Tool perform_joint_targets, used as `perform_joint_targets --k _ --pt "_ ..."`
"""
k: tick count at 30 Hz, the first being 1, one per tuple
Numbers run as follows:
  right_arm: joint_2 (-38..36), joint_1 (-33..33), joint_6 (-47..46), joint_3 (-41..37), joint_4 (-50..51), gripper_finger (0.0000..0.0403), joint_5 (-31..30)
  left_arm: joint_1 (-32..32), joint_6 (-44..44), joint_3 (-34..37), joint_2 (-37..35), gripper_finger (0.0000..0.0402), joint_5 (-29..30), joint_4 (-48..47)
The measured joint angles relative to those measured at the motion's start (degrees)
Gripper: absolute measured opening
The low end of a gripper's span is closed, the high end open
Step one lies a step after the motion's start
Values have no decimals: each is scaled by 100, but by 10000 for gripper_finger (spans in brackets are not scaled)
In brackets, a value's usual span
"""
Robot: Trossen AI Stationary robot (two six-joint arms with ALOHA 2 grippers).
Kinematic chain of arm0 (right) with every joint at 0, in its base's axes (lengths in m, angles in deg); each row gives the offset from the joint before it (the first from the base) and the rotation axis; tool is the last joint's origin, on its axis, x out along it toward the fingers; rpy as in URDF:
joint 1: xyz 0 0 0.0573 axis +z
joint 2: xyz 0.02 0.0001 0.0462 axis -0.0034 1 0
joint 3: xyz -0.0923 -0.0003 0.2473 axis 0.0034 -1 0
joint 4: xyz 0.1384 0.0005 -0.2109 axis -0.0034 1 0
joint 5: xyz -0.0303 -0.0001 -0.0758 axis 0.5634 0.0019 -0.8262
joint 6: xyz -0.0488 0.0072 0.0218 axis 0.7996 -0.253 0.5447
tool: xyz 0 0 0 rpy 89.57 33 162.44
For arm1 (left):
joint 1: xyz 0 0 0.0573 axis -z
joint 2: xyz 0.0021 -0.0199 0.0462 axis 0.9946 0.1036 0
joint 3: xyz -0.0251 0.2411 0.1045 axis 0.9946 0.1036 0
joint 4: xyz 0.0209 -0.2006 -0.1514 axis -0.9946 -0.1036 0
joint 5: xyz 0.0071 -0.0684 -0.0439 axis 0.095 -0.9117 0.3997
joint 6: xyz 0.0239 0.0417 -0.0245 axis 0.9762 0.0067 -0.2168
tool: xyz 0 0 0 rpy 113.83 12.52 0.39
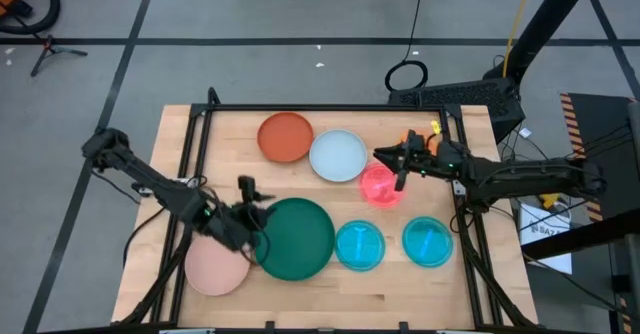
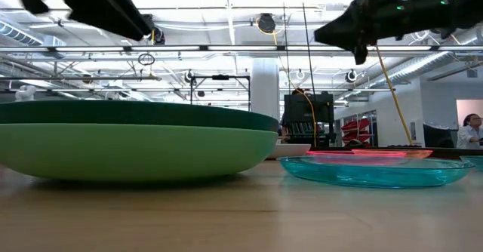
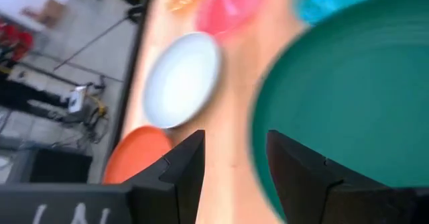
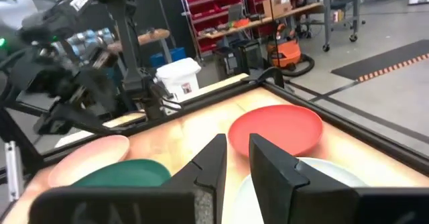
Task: Stack plastic plates
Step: Stack the orange plate on top of the dark green plate
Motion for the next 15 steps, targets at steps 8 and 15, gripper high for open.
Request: perform_joint_targets --k 8,15 --pt "1490 -101 573 1582 947 61 -27 -1142 574 816 -1041 165 39 460" --pt "2799 -317 1174 3094 1786 61 -15 -1855 616 904 -1591 165 295 48"
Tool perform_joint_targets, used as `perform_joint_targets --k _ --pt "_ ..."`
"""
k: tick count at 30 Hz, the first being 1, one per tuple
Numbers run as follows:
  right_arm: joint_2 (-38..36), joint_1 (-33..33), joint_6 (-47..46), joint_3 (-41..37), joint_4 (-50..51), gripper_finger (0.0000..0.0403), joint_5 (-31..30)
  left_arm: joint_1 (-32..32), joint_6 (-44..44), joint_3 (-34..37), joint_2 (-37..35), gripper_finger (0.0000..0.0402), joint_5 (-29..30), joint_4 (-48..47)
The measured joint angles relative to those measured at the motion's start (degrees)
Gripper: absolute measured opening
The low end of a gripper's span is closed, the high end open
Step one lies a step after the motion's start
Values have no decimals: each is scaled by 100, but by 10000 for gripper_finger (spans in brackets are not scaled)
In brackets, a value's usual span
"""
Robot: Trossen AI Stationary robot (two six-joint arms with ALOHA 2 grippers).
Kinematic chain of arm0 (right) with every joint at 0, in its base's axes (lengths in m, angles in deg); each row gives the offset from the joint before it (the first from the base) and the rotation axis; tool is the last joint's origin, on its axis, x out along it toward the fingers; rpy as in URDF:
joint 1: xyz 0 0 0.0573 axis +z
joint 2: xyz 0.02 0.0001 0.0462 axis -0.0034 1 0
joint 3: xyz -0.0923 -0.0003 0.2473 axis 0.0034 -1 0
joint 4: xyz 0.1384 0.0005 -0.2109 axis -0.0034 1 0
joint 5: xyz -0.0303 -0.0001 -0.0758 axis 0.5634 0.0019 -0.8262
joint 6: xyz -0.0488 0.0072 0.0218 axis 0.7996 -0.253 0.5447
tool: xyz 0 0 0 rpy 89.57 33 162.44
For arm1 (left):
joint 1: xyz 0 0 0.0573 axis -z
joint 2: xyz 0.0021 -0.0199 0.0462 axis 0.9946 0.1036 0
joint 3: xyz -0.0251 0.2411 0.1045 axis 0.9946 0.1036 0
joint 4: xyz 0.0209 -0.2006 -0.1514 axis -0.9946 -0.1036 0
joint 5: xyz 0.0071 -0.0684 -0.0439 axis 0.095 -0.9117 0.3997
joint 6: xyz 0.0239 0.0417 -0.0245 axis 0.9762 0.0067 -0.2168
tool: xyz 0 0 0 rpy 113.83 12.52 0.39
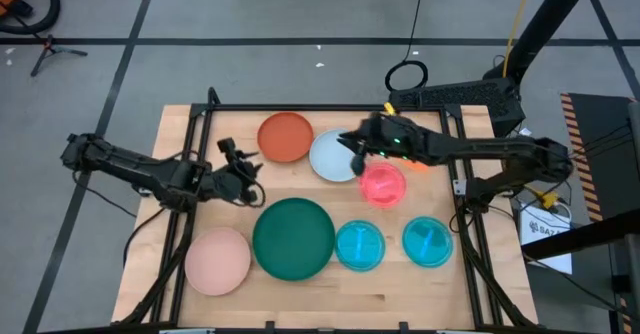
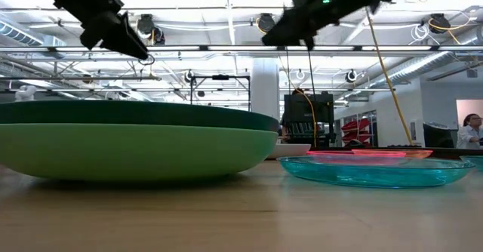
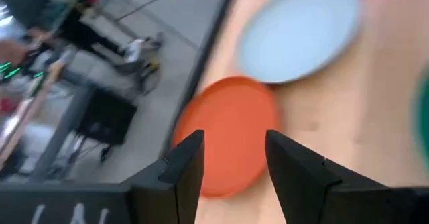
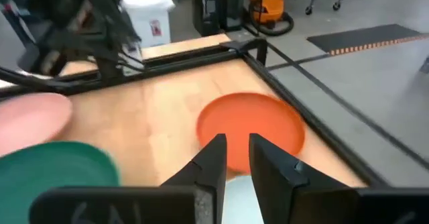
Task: Stack plastic plates
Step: Stack the orange plate on top of the dark green plate
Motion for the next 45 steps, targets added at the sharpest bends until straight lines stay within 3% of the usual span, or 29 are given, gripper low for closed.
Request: perform_joint_targets --k 5,9,14,20,26,31,39,45 --pt "800 -80 307 916 608 61 8 -269 -474 -1 -319 165 785 -384" --pt "1444 -100 358 1615 1010 61 11 -416 -770 -2 -430 165 1026 -687" --pt "2142 -90 889 2243 1241 73 12 -579 -725 -2 -442 165 1067 -991" --pt "2831 -86 1489 2741 1208 120 45 -616 -1211 -2 -453 165 1069 -1427" --pt "3477 -44 1788 3196 1229 158 653 -606 -1659 -2 -456 165 957 -1599" --pt "4113 -60 1804 3914 1374 164 767 -442 -2122 -2 -456 165 874 -1830" --pt "5171 -93 1795 5302 2709 164 775 -127 -2324 -2 -453 165 878 -1861" --pt "5703 -65 1629 5890 3415 162 793 -88 -2337 -2 -453 165 912 -1864"
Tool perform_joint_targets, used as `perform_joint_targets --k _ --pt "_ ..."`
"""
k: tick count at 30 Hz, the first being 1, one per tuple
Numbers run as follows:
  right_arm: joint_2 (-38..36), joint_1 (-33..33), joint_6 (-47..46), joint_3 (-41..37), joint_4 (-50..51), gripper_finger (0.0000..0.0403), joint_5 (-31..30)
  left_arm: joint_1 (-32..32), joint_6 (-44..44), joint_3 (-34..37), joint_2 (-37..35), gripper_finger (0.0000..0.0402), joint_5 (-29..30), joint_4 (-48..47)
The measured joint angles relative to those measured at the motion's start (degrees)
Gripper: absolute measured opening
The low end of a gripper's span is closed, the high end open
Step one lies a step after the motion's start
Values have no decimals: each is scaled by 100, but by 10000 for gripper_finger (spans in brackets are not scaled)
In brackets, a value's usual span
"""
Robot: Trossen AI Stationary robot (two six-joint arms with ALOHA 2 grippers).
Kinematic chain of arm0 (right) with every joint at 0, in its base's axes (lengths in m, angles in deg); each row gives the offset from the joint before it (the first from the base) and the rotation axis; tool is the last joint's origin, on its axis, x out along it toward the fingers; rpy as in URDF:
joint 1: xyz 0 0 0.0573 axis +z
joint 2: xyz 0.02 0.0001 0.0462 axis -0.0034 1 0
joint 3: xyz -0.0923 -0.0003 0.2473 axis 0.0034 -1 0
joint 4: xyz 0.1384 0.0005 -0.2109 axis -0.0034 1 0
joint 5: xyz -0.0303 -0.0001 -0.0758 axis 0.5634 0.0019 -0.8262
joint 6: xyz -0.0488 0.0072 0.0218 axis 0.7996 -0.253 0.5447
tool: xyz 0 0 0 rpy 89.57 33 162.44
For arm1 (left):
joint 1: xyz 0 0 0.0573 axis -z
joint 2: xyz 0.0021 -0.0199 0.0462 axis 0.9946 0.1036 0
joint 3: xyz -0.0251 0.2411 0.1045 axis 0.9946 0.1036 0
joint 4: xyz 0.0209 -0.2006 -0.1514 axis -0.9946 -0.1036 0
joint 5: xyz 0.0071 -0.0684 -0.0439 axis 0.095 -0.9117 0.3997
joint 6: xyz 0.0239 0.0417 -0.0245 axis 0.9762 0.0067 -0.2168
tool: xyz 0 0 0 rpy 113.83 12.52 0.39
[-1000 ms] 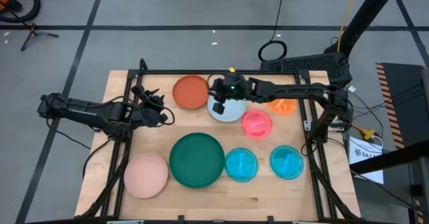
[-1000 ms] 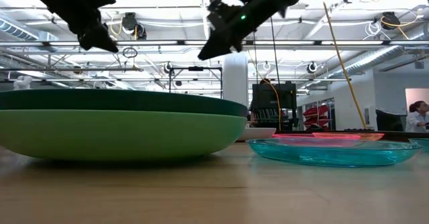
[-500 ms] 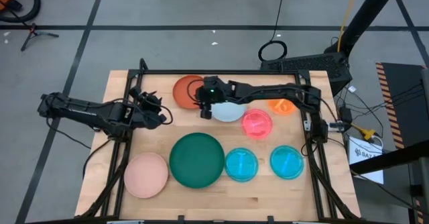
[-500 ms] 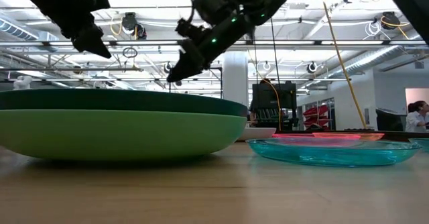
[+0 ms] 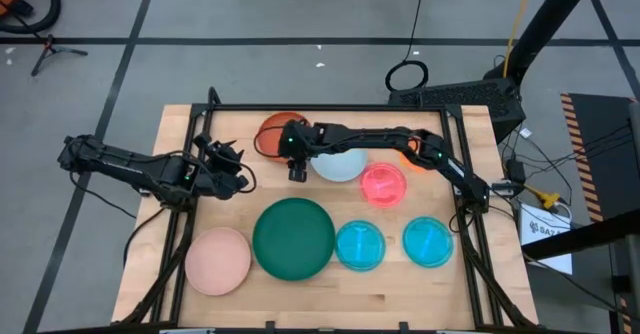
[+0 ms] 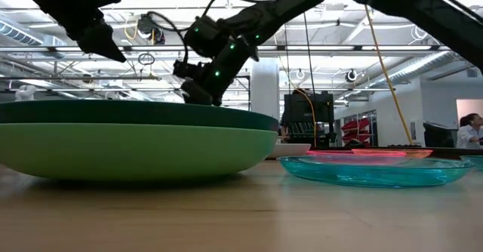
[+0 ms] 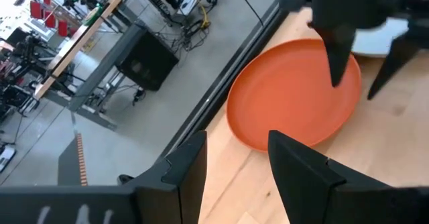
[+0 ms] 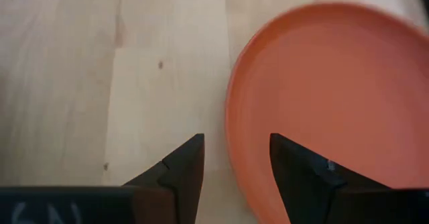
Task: Stack plastic plates
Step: Stack the orange plate on top of the dark green plate
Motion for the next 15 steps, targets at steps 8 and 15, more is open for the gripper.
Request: perform_joint_targets --k 8,15 --pt "170 -41 -124 5 136 161 -6 -2 2 -2 2 165 2 -1" --pt "315 -46 -96 5 42 160 -4 7 2 -4 0 165 4 -1"
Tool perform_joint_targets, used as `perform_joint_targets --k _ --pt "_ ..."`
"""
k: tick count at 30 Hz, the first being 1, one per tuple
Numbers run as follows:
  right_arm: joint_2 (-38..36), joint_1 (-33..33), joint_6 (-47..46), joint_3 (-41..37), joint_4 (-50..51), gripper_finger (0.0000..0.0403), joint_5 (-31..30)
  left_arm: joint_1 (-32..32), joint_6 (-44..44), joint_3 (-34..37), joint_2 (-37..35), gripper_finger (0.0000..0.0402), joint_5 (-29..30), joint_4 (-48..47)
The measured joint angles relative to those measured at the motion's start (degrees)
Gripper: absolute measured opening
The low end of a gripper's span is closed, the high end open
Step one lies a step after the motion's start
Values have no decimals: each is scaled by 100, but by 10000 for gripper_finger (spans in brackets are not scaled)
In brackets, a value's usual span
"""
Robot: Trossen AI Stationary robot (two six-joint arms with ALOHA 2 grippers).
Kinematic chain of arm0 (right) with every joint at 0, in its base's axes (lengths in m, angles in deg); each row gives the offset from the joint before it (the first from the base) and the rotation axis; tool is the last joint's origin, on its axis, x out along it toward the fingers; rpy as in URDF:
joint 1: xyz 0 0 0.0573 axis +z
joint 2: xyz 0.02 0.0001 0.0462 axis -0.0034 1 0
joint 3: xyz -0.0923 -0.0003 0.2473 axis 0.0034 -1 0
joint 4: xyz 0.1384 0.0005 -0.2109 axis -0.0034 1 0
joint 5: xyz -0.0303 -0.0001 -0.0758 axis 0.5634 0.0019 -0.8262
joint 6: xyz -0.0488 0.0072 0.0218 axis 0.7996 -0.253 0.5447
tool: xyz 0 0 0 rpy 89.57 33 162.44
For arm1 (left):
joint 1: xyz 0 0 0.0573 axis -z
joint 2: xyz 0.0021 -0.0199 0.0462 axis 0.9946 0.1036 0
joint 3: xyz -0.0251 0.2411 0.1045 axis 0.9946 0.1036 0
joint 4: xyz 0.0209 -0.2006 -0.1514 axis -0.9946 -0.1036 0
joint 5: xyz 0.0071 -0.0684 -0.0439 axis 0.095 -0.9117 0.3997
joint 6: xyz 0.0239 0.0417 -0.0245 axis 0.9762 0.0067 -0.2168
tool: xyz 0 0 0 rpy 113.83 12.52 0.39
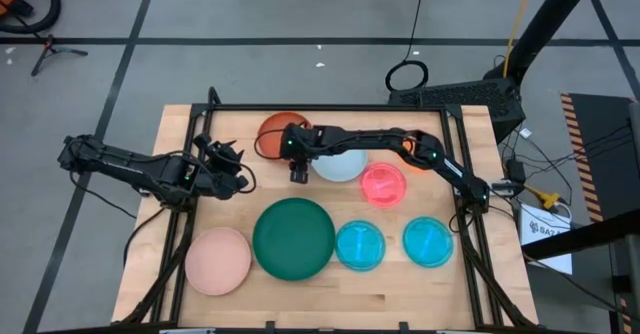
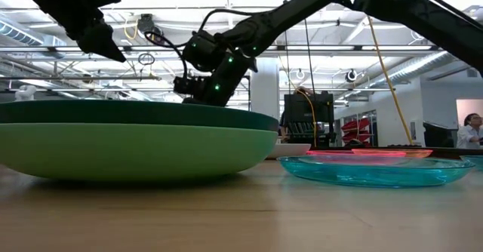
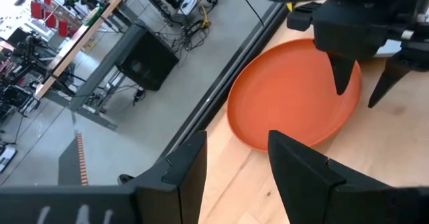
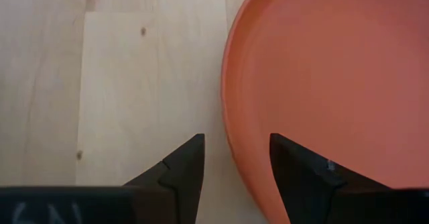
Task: Stack plastic plates
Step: Stack the orange plate on top of the dark green plate
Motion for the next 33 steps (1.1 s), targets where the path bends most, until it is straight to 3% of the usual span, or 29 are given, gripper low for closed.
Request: perform_joint_targets --k 9,19,27,33 --pt "120 0 127 -4 -26 125 -2 2 0 0 2 165 2 0" --pt "53 50 592 -4 -152 14 -65 22 -2 0 0 165 4 3" --pt "-428 348 1088 -17 26 5 -888 33 -4 0 0 165 98 163" --pt "-1103 543 946 -11 708 4 -930 268 -161 0 2 165 198 178"
